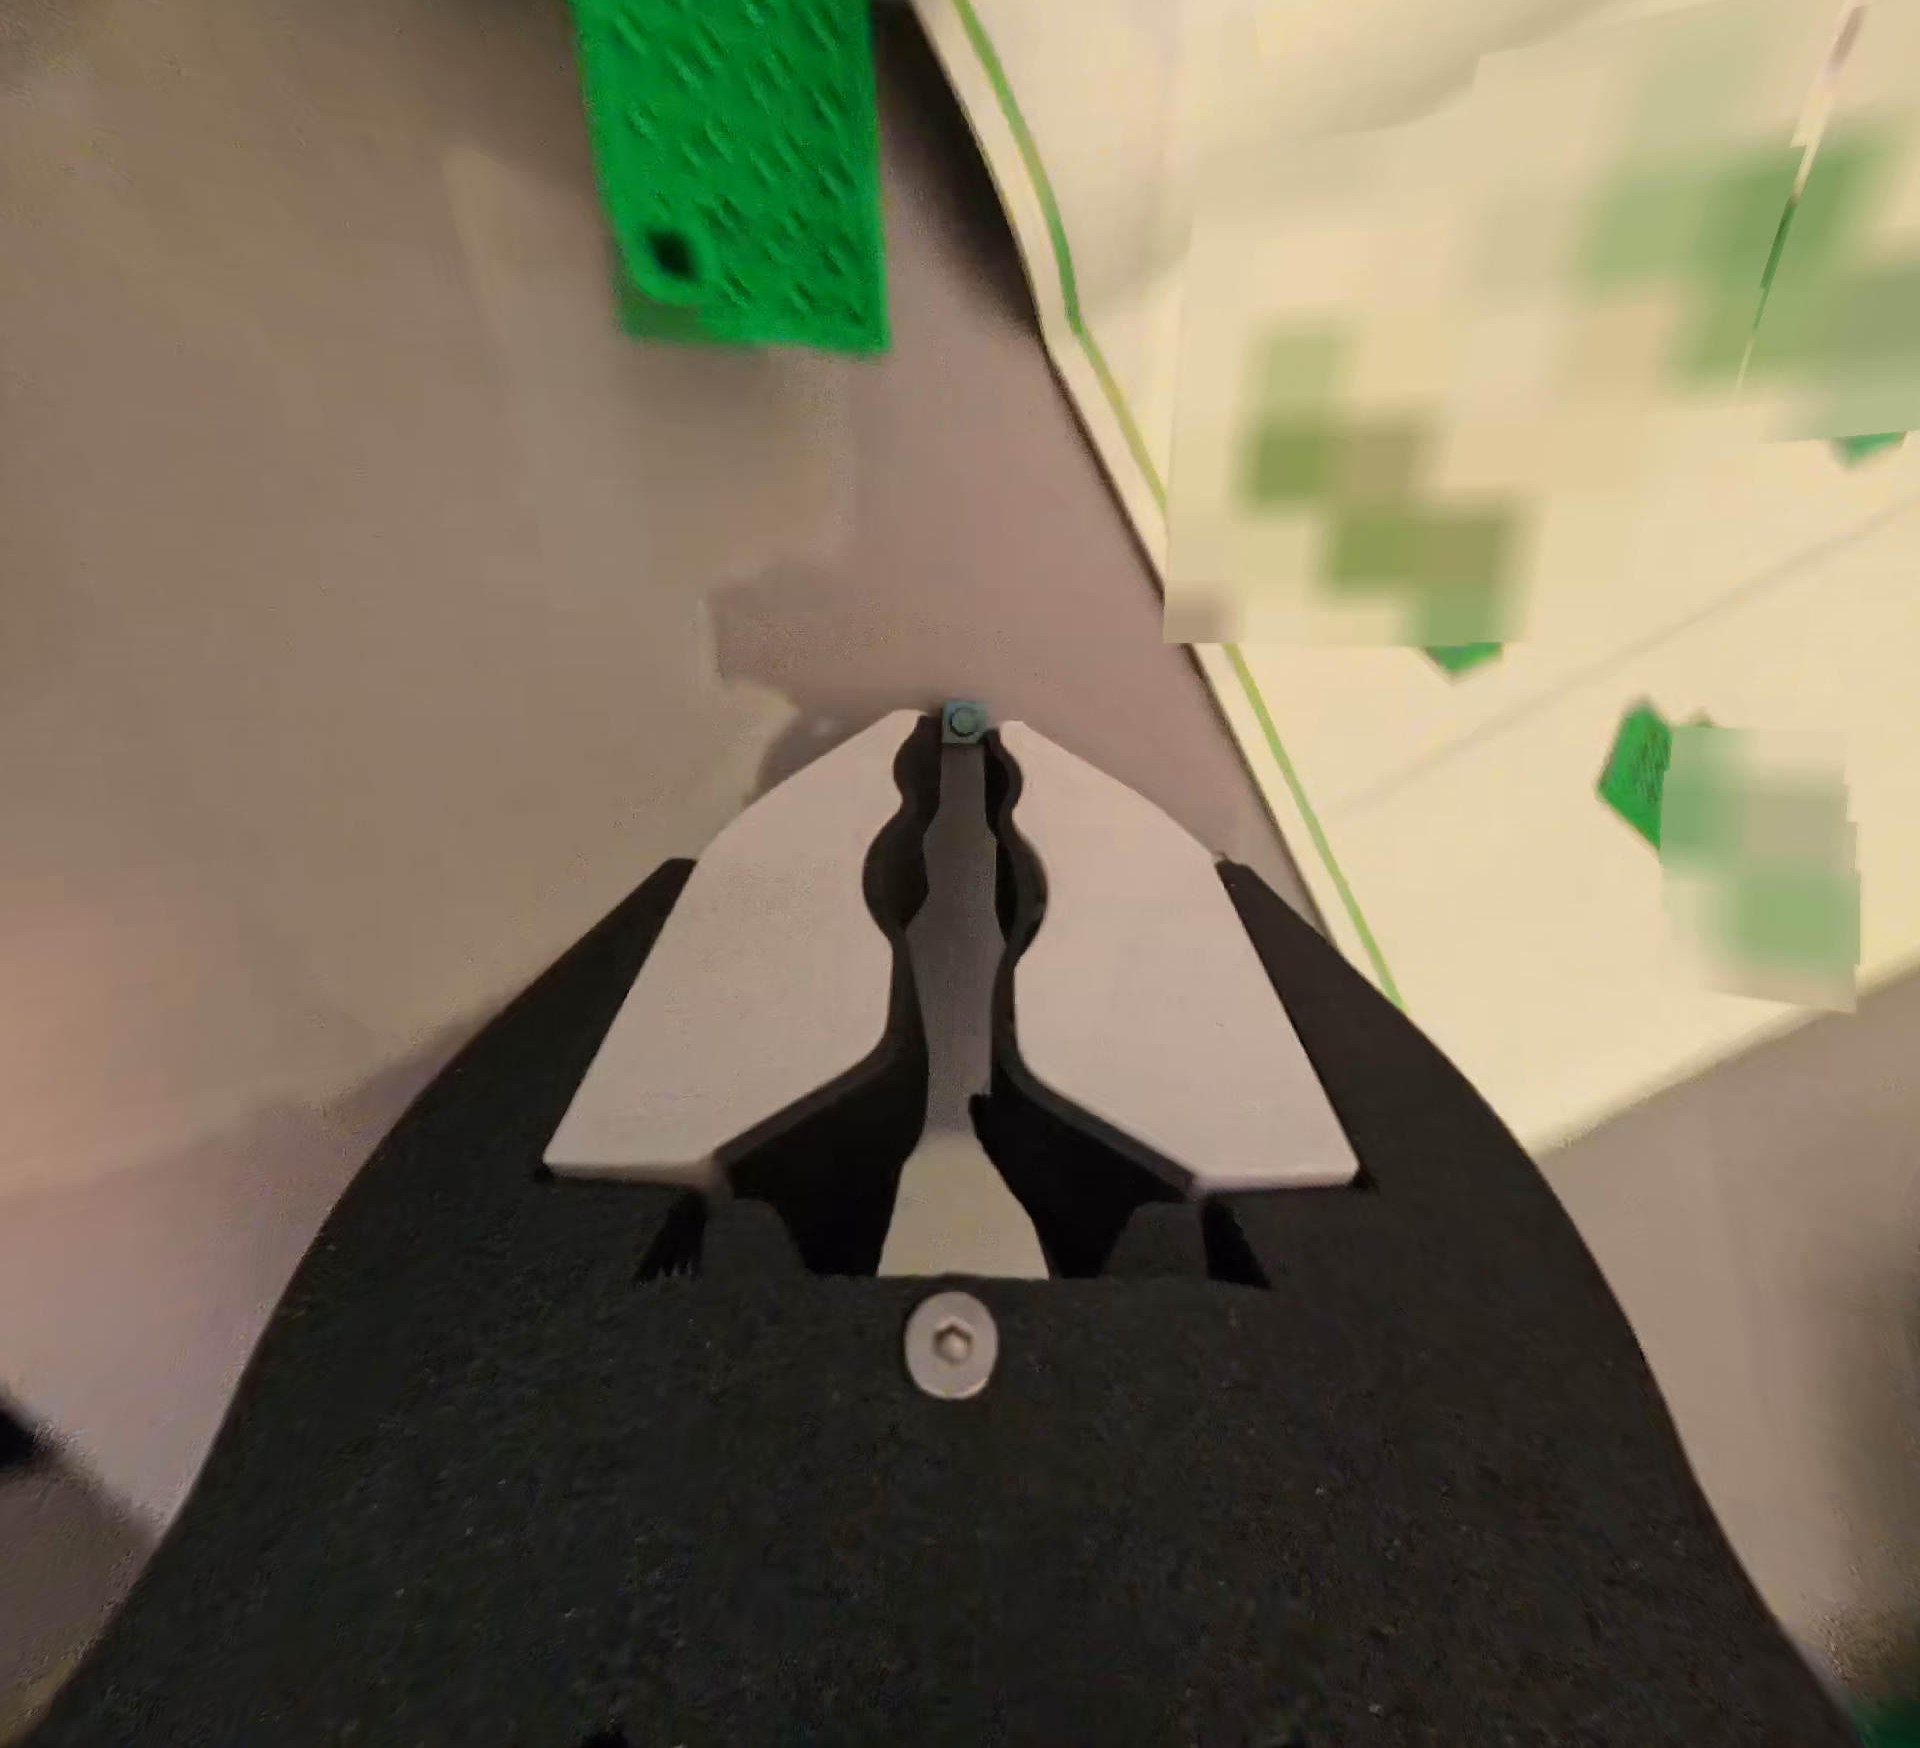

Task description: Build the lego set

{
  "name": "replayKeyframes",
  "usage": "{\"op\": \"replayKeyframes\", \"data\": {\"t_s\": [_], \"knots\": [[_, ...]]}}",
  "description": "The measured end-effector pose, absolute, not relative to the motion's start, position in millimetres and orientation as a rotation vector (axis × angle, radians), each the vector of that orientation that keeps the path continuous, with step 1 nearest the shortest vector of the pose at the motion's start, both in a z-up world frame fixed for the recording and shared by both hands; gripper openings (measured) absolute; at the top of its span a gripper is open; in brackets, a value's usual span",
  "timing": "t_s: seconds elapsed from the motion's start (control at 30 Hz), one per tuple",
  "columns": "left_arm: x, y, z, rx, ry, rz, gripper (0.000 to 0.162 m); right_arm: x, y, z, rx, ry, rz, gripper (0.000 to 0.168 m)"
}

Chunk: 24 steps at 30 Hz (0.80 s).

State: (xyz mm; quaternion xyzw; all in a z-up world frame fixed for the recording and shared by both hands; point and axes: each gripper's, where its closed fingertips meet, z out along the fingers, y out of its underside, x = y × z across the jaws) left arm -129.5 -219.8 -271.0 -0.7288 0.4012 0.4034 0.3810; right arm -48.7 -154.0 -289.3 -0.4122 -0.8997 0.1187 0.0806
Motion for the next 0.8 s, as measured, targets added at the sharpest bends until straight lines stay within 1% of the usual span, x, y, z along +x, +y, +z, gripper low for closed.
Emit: {"op": "replayKeyframes", "data": {"t_s": [0.2, 0.27, 0.33, 0.4, 0.43, 0.47, 0.57, 0.63, 0.7, 0.8], "knots": [[-126, -219, -273, -1.852, 1.054, 1.029, 0.006, 10, -107, -287, -1.419, -2.925, -0.615, 0.008], [-125, -219, -273, -1.852, 1.058, 1.03, 0.006, 17, -106, -290, -1.382, -2.965, -0.784, 0.008], [-125, -219, -273, -1.853, 1.06, 1.027, 0.006, 14, -108, -293, -1.329, -2.969, -0.835, 0.009], [-124, -220, -273, -1.853, 1.062, 1.028, 0.006, 9, -112, -292, -1.32, -2.954, -0.785, 0.025], [-124, -220, -273, -1.853, 1.062, 1.028, 0.006, 5, -111, -287, -1.312, -2.922, -0.732, 0.031], [-124, -220, -273, -1.851, 1.062, 1.028, 0.006, -1, -109, -281, -1.307, -2.869, -0.63, 0.033], [-123, -219, -272, -1.846, 1.055, 1.022, 0.006, -11, -116, -267, -1.417, -2.702, -0.053, 0.033], [-122, -218, -271, -1.838, 1.038, 1.004, 0.006, -9, -122, -264, -1.401, -2.578, 0.35, 0.029], [-120, -217, -267, -1.819, 1.016, 0.988, 0.006, -1, -117, -265, -1.346, -2.43, 0.586, 0.028], [-114, -215, -262, -1.786, 0.991, 0.942, 0.006, 16, -114, -275, -1.27, -2.324, 0.765, 0.024]]}}
